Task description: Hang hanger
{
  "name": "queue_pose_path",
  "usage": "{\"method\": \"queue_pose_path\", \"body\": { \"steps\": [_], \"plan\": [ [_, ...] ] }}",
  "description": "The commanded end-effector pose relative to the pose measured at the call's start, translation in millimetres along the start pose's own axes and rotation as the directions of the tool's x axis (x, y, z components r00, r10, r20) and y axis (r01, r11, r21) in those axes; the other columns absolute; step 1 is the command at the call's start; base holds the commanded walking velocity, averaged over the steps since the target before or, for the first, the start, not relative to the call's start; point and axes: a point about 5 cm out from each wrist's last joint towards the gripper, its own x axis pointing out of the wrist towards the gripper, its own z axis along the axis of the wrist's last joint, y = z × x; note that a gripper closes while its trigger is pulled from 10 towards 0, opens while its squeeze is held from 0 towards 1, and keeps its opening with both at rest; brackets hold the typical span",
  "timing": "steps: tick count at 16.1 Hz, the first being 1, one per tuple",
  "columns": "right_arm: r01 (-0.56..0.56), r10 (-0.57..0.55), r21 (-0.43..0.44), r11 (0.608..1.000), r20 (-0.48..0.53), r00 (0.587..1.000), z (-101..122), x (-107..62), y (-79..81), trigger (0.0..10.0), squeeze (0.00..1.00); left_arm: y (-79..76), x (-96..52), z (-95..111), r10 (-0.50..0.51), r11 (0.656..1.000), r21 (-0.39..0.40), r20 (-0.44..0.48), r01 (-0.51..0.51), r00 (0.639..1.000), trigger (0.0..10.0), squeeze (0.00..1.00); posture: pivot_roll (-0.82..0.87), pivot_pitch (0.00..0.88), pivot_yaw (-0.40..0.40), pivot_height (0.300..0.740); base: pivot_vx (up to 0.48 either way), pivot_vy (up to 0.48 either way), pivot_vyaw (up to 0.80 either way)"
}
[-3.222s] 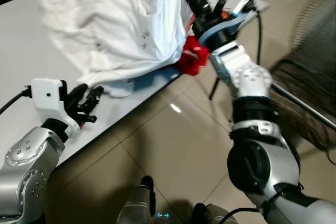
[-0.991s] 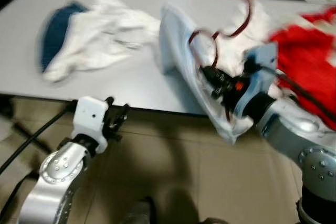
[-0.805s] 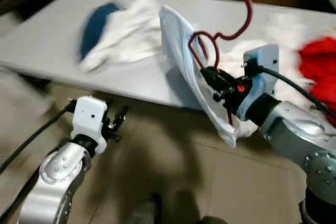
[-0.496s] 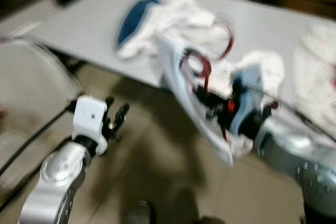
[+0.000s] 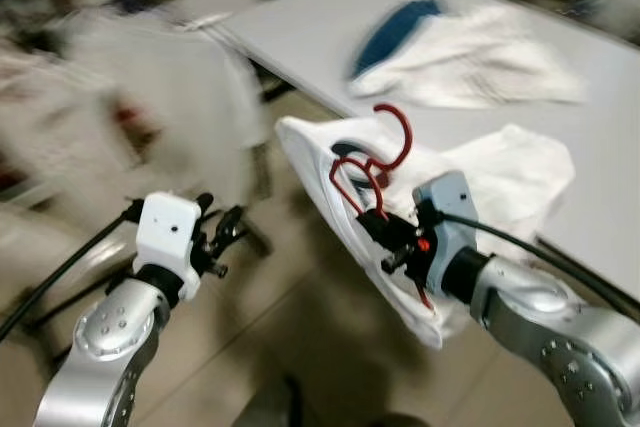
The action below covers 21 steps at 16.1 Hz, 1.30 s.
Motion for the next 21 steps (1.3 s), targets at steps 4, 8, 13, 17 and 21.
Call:
{"method": "queue_pose_path", "body": {
  "steps": [4, 8, 13, 17, 21],
  "plan": [
    [0.102, -0.105, 0.087, 0.991, 0.032, 0.994, -21, 14.3, -19.4, 10.0, 0.00, 2.9, 9.5, -8, 0.035, 0.999, 0.014, -0.051, -0.034, 0.998, 10.0, 0.00, -0.02, 0.119, 0.003, 0.740, 0.000, 0.000, 0.78],
    [0.163, -0.164, 0.071, 0.984, 0.016, 0.986, -36, 34.5, -29.1, 10.0, 0.00, -1.3, 22.2, -22, 0.073, 0.997, -0.008, -0.081, -0.074, 0.994, 10.0, 0.00, -0.02, 0.114, 0.000, 0.740, 0.000, -0.091, 0.78],
    [0.118, -0.119, 0.062, 0.991, 0.021, 0.993, -42, 50.6, -24.7, 10.0, 0.00, -3.7, 27.3, -22, 0.086, 0.996, 0.006, -0.071, -0.085, 0.994, 10.0, 0.00, -0.02, 0.115, 0.000, 0.740, 0.000, -0.480, 0.58],
    [0.024, -0.024, 0.007, 1.000, 0.042, 0.999, -39, 55.2, -12.5, 10.0, 0.00, -2.9, 29.0, -19, 0.067, 0.997, 0.027, -0.057, -0.066, 0.996, 10.0, 0.00, -0.02, 0.114, 0.011, 0.740, 0.000, -0.360, 0.00],
    [-0.101, 0.106, -0.049, 0.994, 0.117, 0.987, -20, 52.6, -0.7, 10.0, 0.00, 1.4, 29.9, -15, -0.024, 0.999, 0.036, -0.056, 0.026, 0.998, 10.0, 0.00, -0.02, 0.111, 0.017, 0.740, 0.000, 0.000, 0.00]
  ]
}}
